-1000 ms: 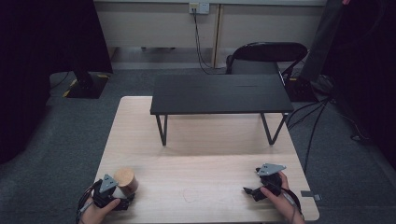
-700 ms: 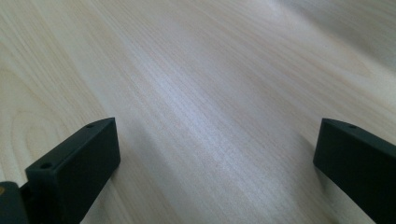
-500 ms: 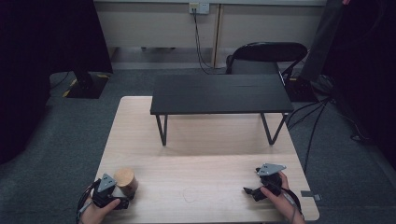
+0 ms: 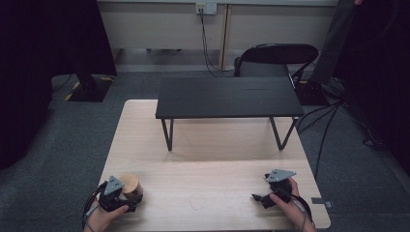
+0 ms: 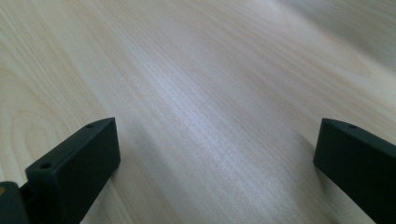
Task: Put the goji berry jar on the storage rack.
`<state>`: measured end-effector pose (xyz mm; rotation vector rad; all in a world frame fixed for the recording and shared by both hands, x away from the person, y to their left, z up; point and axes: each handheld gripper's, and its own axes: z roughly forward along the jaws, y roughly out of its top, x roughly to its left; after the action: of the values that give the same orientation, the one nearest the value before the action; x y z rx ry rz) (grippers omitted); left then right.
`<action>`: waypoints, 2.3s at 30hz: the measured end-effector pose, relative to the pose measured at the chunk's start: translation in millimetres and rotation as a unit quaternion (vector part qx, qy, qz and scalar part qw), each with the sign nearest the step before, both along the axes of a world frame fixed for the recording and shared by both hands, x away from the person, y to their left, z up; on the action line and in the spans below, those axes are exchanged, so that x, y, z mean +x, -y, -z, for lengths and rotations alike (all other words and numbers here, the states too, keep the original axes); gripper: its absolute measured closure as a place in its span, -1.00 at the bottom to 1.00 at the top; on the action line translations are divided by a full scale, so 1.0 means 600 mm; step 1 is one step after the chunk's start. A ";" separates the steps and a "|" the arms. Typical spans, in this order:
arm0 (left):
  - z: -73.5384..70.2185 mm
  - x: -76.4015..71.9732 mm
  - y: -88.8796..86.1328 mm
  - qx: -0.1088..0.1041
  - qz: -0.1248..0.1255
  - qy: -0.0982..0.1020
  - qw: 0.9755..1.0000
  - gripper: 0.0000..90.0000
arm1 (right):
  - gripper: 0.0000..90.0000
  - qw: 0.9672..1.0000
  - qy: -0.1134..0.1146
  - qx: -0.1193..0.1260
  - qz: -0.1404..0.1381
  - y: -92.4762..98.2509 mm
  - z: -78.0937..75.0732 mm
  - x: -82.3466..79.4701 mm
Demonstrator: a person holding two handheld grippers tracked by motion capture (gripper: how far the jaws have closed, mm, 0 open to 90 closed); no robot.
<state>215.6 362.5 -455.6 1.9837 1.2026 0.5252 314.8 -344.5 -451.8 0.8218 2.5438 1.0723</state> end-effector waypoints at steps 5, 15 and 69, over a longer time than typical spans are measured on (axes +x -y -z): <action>0.001 0.001 -0.005 -0.003 0.003 0.007 1.000 -0.70 | -1.00 1.000 0.000 0.000 0.000 0.000 0.000 0.000; 0.000 0.005 -0.005 0.002 0.023 0.016 1.000 -0.44 | -1.00 1.000 0.000 0.000 0.000 0.000 0.000 0.000; -0.261 0.158 0.099 -0.031 0.189 0.030 0.981 -0.43 | -1.00 1.000 0.000 0.000 0.000 0.000 0.000 0.000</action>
<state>310.7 303.1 -299.0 2.0596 0.7667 0.3462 314.8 -344.5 -451.8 0.8213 2.5437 1.0721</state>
